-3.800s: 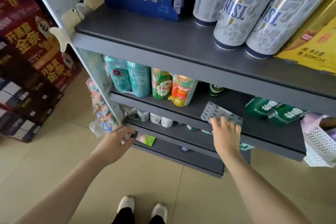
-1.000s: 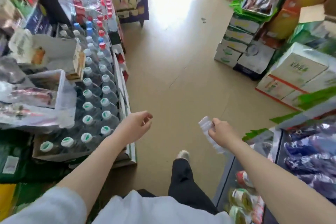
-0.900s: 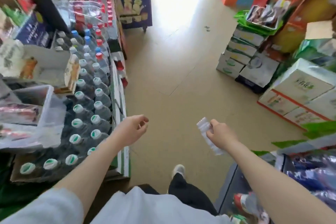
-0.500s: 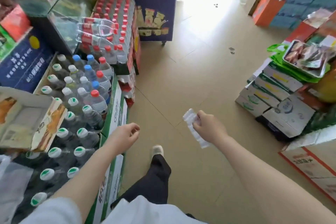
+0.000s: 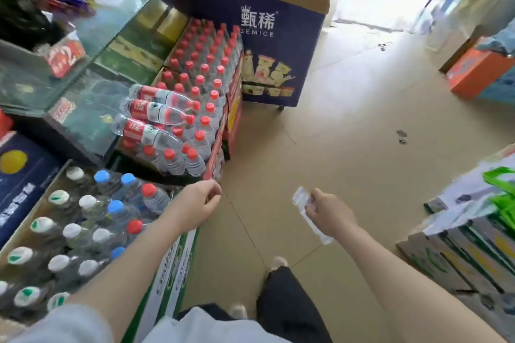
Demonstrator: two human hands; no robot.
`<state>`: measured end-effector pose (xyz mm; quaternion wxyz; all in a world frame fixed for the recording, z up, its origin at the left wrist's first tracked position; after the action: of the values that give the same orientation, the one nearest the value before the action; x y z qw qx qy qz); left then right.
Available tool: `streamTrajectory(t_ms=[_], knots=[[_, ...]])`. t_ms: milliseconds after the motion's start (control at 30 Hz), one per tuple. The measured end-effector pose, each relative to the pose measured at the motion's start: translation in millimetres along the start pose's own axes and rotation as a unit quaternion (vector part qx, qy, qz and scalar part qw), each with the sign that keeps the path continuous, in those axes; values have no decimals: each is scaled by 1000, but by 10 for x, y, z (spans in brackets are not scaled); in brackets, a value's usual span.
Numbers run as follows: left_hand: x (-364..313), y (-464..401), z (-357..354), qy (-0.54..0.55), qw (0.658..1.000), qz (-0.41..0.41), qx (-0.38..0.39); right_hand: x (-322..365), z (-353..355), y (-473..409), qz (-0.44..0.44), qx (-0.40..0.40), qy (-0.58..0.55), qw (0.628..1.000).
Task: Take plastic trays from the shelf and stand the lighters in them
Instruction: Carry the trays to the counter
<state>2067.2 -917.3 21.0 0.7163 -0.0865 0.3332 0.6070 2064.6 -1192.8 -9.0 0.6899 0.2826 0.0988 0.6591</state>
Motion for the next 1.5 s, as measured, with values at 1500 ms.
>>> streamTrajectory(t_ms=[1500], knots=[[2198,-2643,3393,-81,766,534,-349,5794,3271,-4152,791,-111,83,597]])
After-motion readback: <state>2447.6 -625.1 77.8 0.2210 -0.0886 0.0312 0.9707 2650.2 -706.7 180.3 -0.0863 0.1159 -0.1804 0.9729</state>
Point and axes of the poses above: each hand's wrist, its own y-axis away from the middle knuckle, its own z-axis out of the back of the hand, x = y × z, the point moved 10 cm from there along -y, towards the middle knuckle, and after that the axes turned 6 degrees about x, right-handed, at the moved point
